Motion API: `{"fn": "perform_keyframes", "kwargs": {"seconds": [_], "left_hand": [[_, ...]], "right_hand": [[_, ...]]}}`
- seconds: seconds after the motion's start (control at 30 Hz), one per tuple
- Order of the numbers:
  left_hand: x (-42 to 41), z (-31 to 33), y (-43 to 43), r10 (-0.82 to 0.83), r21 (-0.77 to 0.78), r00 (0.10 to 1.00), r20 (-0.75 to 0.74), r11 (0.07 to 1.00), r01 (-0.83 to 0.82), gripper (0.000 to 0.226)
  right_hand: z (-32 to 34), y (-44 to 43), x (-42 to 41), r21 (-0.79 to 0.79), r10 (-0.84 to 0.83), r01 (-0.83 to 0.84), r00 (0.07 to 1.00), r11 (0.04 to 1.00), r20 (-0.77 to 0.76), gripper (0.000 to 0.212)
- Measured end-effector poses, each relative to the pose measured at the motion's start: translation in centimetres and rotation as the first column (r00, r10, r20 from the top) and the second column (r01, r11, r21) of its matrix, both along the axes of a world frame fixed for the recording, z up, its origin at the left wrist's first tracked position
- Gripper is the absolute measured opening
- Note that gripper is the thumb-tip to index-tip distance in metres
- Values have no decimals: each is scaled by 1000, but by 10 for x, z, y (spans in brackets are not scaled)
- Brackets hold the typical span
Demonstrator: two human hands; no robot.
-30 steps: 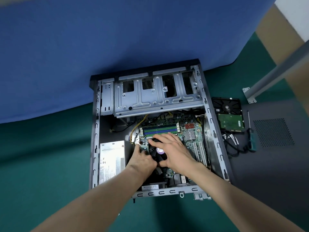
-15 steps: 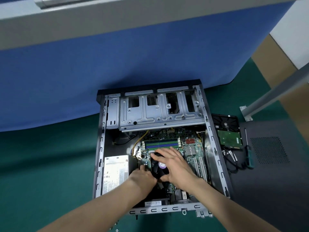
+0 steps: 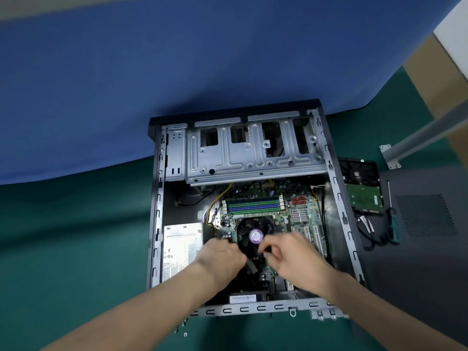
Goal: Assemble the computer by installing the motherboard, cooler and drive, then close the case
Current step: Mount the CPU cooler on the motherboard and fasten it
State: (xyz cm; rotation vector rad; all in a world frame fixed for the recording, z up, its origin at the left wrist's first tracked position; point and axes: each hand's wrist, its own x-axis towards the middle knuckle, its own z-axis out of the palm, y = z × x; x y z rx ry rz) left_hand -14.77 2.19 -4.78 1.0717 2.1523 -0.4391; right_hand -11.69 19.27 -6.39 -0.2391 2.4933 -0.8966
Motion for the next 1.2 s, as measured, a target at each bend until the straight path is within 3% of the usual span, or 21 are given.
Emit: {"fn": "perform_keyframes", "kwargs": {"seconds": [0.1, 0.2, 0.37, 0.47, 0.63, 0.77, 0.87, 0.93, 1.1, 1.2], "left_hand": [[0, -2, 0, -32, -9, 999, 2, 999, 32, 29], [-9, 1, 0, 38, 22, 998, 55, 999, -39, 30], [-24, 8, -7, 174, 48, 961, 216, 981, -189, 34], [-28, 9, -9, 180, 63, 942, 284, 977, -206, 37], [-36, 13, -11, 243, 94, 907, 344, 952, -291, 25], [-38, 10, -14, 339, 159, 863, 374, 893, -420, 22], [-32, 6, -14, 364, 249, 852, 376, 846, -471, 23], [-27, 1, -15, 358, 346, 880, 311, 820, -456, 20], [-23, -3, -18, 305, 369, 910, 280, 841, -395, 18], [-21, -2, -21, 234, 347, 954, 187, 893, -287, 15]], "right_hand": [[-3, 0, -1, 31, 139, -154, 947, 988, 288, 28], [-10, -6, 0, 0, 160, -173, 911, 985, 380, 27], [-16, -15, 1, 9, 140, -148, 949, 989, 283, 37], [-13, -21, 0, 30, 168, -177, 965, 984, 201, 27], [-15, -33, -7, 77, 184, -193, 977, 978, 111, 27], [-17, -31, -5, -35, 82, -78, 986, 996, 145, 20], [-16, -20, -6, -274, -75, 172, 941, 946, 330, 10], [-16, -13, -9, -355, -80, 244, 905, 902, 419, 8], [-23, -6, -10, -386, -39, 250, 877, 888, 480, 9], [-26, -5, -10, -378, -118, 312, 882, 872, 456, 8]]}}
